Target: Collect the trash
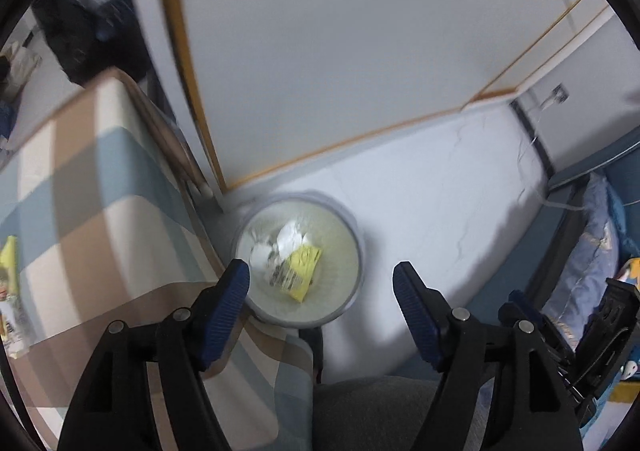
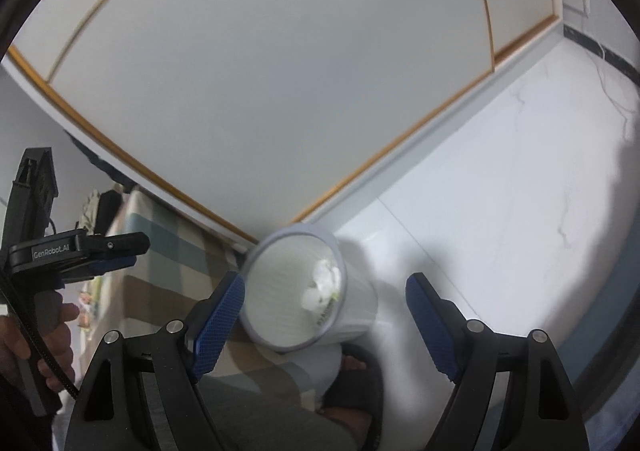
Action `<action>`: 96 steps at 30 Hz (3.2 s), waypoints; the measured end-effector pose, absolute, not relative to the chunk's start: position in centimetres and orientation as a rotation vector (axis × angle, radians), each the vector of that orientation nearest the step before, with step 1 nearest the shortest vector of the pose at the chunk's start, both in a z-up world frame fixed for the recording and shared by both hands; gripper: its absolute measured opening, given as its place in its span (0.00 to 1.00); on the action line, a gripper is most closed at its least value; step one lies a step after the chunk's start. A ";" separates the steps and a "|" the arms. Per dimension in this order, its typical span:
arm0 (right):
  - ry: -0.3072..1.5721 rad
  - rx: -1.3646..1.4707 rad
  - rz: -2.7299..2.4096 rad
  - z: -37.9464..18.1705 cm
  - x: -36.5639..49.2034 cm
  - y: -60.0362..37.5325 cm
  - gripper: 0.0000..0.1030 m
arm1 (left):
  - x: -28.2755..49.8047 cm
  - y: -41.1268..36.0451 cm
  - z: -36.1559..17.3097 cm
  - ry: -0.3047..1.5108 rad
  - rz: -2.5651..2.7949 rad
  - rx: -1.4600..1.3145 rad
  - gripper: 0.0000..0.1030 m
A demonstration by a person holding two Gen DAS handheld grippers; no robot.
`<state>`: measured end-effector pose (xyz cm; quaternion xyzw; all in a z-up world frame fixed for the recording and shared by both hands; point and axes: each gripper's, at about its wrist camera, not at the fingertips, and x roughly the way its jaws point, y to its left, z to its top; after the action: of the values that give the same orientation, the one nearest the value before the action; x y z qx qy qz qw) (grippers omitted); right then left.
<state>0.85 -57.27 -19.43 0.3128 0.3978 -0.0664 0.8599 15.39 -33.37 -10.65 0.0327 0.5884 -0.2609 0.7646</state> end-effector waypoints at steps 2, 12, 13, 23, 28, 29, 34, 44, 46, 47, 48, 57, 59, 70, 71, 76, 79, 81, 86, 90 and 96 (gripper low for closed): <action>0.802 0.656 -0.117 -17.9 0.5 -56.6 0.82 | 14.9 -32.1 -9.0 1.214 -0.562 0.057 0.69; 0.691 0.560 -0.054 -11.1 0.7 -51.2 0.88 | 13.0 -24.3 -3.0 0.967 -0.481 -0.024 0.72; 0.683 0.551 -0.044 -10.5 0.8 -50.5 0.88 | 13.0 -23.5 -2.9 0.956 -0.474 -0.034 0.73; 0.610 0.439 0.114 -6.3 1.7 -42.8 0.89 | 11.8 -14.4 -1.1 0.886 -0.331 -0.089 0.80; 0.624 0.353 0.188 -5.7 3.3 -37.8 0.89 | 11.7 -9.6 -0.6 0.859 -0.251 -0.131 0.80; 0.631 0.341 0.195 -5.5 3.7 -36.8 0.89 | 11.7 -8.7 -0.6 0.854 -0.238 -0.143 0.83; 0.643 0.316 0.244 -5.1 5.9 -32.9 0.89 | 12.0 -3.9 -1.5 0.816 -0.107 -0.177 0.88; 0.693 0.197 0.375 -5.8 10.7 -25.6 0.89 | 13.2 3.9 -6.8 0.823 -0.029 -0.272 0.89; 0.710 0.170 0.384 -6.1 11.5 -24.4 0.87 | 13.4 5.1 -7.7 0.830 -0.023 -0.303 0.89; 0.726 0.150 0.396 -6.4 12.2 -23.5 0.85 | 13.5 5.6 -8.1 0.836 -0.015 -0.315 0.89; 0.734 0.137 0.404 -6.6 12.4 -23.1 0.83 | 13.7 6.3 -8.7 0.848 -0.004 -0.331 0.89; 0.842 -0.056 0.513 -8.3 17.9 -15.4 0.71 | 14.8 9.2 -10.4 0.897 0.017 -0.410 0.89; 0.883 -0.083 0.542 -8.9 19.3 -13.7 0.67 | 14.8 9.4 -10.5 0.902 0.024 -0.391 0.89; 1.058 -0.357 0.680 -14.1 24.2 -5.9 0.52 | 15.3 10.6 -11.2 0.931 0.019 -0.357 0.89; 1.070 -0.371 0.684 -14.5 24.5 -5.7 0.51 | 15.4 10.7 -11.3 0.931 0.025 -0.345 0.89; 1.149 -0.396 0.669 -16.7 25.8 -5.2 0.32 | 15.6 11.0 -11.4 0.938 0.035 -0.332 0.89; 1.149 -0.377 0.676 -16.7 25.8 -5.4 0.21 | 15.8 11.1 -11.3 0.934 0.039 -0.318 0.89; 1.150 -0.376 0.682 -16.6 25.7 -5.3 0.16 | 15.8 11.0 -11.3 0.935 0.041 -0.305 0.89; 1.130 -0.381 0.680 -15.8 25.4 -5.4 0.11 | 15.9 10.9 -11.4 0.939 0.034 -0.303 0.89; 1.112 -0.344 0.675 -15.0 25.1 -5.6 0.10 | 15.9 10.7 -11.5 0.947 0.028 -0.304 0.89; 1.061 -0.242 0.673 -12.9 24.1 -7.4 0.10 | 16.2 10.5 -12.0 0.975 0.019 -0.317 0.89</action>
<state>24.11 -7.37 -12.93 -0.1131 0.4952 0.3140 0.8021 16.17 10.51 -12.05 -0.1516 0.4663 0.0093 0.8715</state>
